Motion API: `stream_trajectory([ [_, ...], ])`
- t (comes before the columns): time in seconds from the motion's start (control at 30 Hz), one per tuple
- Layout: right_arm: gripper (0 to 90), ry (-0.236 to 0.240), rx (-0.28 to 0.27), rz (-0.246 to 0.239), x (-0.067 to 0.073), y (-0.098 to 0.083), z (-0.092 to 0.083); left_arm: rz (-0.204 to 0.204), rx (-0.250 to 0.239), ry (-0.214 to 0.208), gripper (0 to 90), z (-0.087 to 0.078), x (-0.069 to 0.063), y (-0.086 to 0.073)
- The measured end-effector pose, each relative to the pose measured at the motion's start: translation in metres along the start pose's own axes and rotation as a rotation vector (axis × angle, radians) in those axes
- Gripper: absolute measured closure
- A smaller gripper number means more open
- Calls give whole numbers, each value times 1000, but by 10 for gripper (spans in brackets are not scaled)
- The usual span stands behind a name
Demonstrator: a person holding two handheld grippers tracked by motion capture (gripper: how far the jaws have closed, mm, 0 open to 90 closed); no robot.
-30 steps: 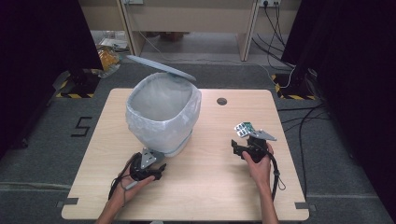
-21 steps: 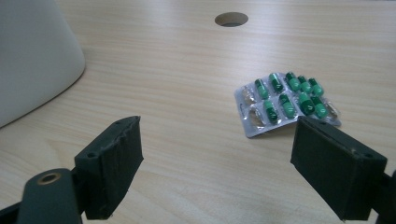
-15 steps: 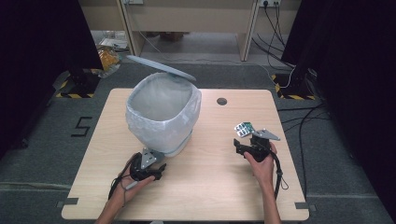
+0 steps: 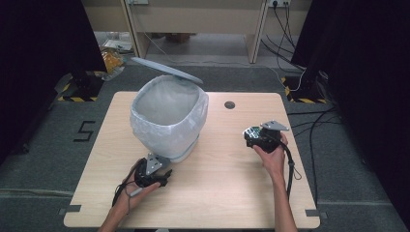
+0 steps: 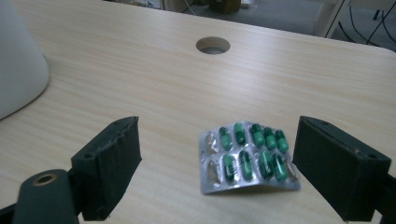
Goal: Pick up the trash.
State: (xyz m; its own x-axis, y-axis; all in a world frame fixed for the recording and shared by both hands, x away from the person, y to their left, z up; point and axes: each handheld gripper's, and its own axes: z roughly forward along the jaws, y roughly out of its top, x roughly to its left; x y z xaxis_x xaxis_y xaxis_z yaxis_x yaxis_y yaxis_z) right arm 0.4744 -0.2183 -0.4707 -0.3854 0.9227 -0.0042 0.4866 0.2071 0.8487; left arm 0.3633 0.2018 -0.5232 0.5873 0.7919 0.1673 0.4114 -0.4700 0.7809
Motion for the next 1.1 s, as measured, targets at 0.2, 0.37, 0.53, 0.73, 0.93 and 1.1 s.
stream_trajectory([
  [0.2,154,-12,94,13,-16,5,24,1,-1,-2,272,0,0,0],
  [0.37,170,-25,137,24,-22,4,39,2,-1,-2,272,0,0,0],
  [0.53,165,-40,155,14,-25,5,50,2,-1,-2,272,0,0,0],
  [0.73,135,-21,225,20,-35,-9,67,3,-1,-2,272,0,0,0],
  [0.93,184,-22,226,10,-35,-9,65,3,-1,-3,272,0,0,0],
  [1.1,289,-12,219,6,-34,-10,61,3,-1,-3,272,0,0,0],
])
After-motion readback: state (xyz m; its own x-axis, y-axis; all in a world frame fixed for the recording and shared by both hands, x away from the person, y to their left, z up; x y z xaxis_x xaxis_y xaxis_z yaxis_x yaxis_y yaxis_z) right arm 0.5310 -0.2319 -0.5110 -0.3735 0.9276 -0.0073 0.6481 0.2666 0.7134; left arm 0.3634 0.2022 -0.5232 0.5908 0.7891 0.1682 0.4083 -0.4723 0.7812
